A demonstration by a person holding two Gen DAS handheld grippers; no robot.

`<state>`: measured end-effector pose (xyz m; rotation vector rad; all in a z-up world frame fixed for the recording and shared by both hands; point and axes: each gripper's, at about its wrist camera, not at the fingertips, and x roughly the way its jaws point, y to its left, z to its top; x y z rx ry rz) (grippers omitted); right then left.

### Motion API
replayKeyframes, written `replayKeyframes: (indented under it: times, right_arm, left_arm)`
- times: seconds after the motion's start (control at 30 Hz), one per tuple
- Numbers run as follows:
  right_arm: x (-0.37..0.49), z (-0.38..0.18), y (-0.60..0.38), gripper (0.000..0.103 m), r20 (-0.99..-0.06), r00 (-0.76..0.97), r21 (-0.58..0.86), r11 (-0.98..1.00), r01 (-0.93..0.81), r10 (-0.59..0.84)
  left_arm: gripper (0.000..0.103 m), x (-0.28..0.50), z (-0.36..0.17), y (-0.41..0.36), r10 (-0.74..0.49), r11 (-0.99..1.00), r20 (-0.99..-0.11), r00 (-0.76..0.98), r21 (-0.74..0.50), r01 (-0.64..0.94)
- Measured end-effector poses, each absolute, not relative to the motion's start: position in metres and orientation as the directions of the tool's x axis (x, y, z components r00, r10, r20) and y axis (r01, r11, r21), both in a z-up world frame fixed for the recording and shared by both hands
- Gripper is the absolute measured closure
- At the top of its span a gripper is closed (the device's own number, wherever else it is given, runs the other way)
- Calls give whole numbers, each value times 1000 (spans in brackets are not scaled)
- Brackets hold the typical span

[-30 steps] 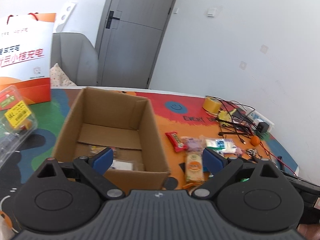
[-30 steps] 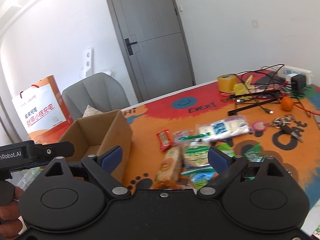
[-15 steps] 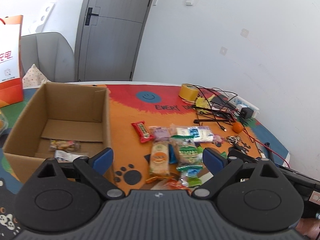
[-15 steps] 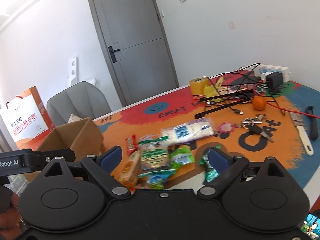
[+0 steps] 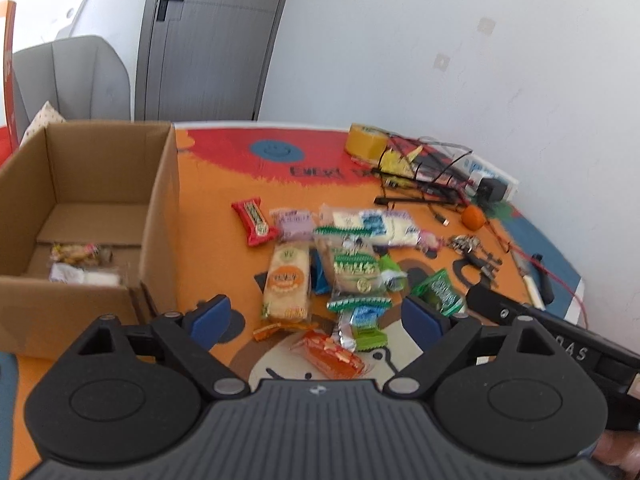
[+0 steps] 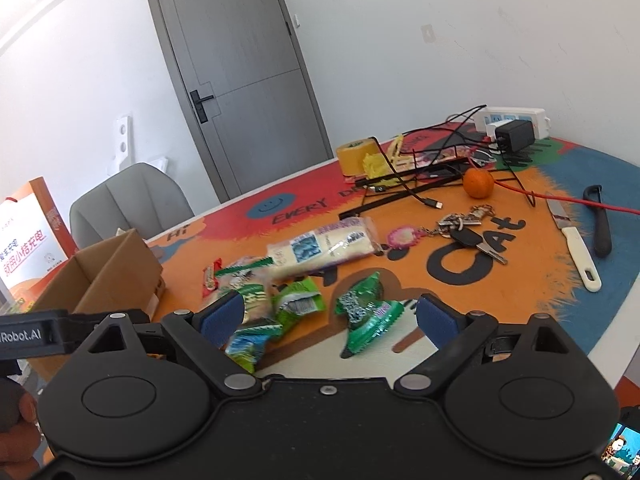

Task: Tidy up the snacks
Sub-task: 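Grasp the orange-red snack pack with the left tool while the right tool grasps the green seaweed pack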

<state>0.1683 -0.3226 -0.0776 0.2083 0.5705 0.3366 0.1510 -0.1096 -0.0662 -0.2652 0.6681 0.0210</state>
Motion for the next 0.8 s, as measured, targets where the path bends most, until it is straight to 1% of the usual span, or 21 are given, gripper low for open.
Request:
replayKeyframes:
  times: [0.13,0.23,0.33,0.47,0.6,0.8]
  right_arm:
    - [173,-89,-326,10,-501,783,288,925,-249,367]
    - [178,-96,-329,15,-517,773,291,925,-244,367]
    - [181,-100,-330,15,-525,773,281,930,-236,355]
    - [188,-105,-327,15,-533,774,261,937,-232,340]
    - [198,-111,-320,17,-541,773,242,942,-233,331]
    - [211,-114,-308,20,-544,775,209,946,-246,322]
  left_arm:
    - [18,162,-80,-115,-49,967,-645,763,-221,-125]
    - [24,167,-89,-118,-38,966,-657,753,-217,-140]
    - [28,172,-98,-120,-41,965,-675,737,-219,-147]
    - [38,175,-107,-120,-54,964,-697,715,-224,-146]
    - [45,172,-111,-117,-50,965,-693,719,-219,-144]
    - [51,166,-113,-100,-43,956,-693,720,-238,-172]
